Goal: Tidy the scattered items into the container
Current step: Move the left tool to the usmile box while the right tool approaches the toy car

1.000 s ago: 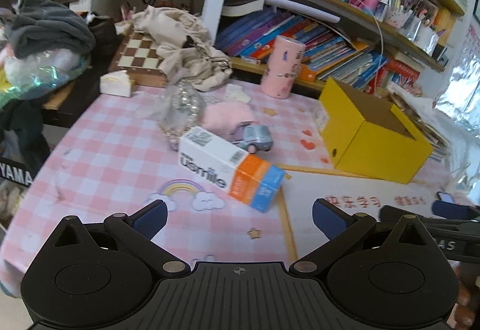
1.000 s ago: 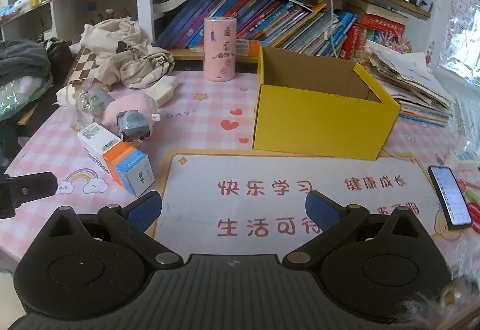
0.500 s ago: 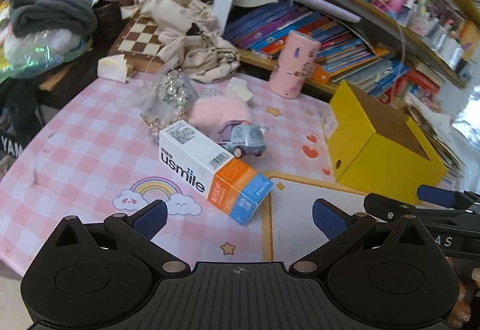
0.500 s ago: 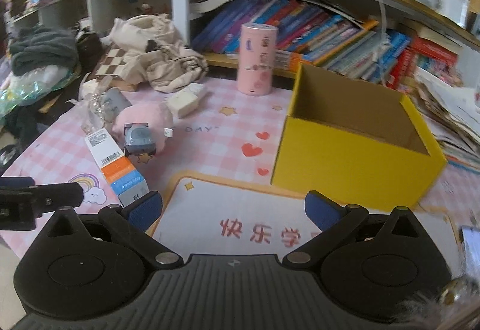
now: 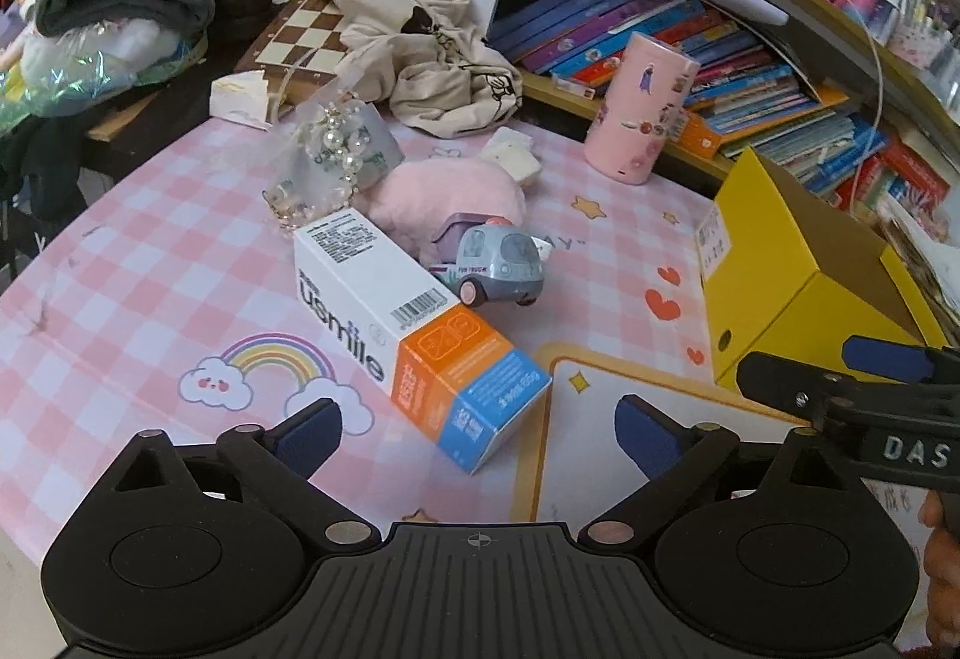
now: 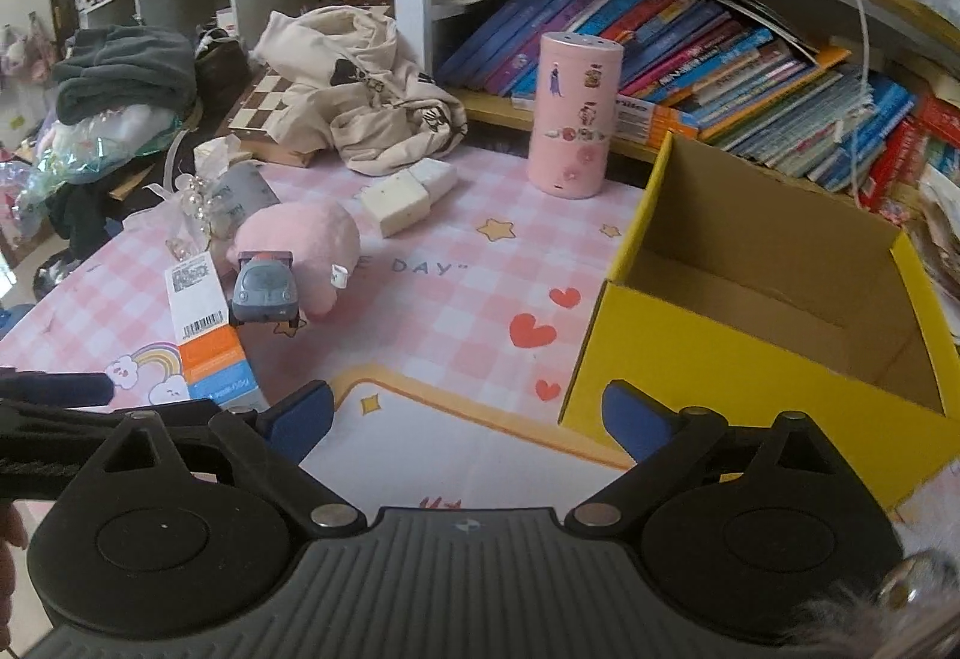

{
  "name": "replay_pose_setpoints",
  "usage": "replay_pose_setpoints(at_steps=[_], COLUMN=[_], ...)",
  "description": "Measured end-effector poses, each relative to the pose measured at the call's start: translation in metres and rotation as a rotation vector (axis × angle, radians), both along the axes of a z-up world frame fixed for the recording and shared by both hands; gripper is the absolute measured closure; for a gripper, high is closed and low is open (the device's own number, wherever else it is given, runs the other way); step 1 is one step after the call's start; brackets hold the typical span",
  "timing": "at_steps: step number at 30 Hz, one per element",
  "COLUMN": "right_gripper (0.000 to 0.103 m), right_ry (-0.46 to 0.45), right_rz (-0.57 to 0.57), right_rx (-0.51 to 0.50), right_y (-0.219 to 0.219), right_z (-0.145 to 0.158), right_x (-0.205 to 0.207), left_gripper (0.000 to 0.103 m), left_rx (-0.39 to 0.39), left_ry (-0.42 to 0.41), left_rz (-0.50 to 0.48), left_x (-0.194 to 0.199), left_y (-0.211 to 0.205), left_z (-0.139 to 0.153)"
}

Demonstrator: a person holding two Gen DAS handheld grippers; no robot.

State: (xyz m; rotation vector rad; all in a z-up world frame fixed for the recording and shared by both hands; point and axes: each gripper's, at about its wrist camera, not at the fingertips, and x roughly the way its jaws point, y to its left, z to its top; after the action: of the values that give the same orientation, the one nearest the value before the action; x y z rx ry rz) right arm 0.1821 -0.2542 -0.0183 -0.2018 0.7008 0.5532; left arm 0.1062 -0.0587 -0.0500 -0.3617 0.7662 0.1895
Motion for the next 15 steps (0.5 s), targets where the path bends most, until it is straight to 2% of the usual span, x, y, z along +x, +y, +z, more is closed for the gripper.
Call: replay_pose_setpoints(at_steps=[7,11,12,15], right_gripper=[0.005,0.005,0.005,0.005], right_ry=[-0.022,-0.026,-0.022,0.002], right_rz=[0.061,0.076,0.081,0.098], right_rx=[0.000,0.010,0.012,0.021], right_y=[-0.001,0.002,0.003,0.010], right_z=[0.001,0.001,0.000,-0.003], right_x=[0.009,0.012,0.013,0.015], left_gripper=[0.010,0.016,0.024,0.025], left_rx=[0.016,0.046,0.052,0.038], left_ry=[0.023,0.066,0.076,0.084], left_rz=[0.010,0.020,0.025,0.022], left_x=[0.027,0.038,0.039,0.035], left_y=[-0.007,-0.005,-0.003,0.004], left_z=[-0.008,-0.017,-0.019,-0.020])
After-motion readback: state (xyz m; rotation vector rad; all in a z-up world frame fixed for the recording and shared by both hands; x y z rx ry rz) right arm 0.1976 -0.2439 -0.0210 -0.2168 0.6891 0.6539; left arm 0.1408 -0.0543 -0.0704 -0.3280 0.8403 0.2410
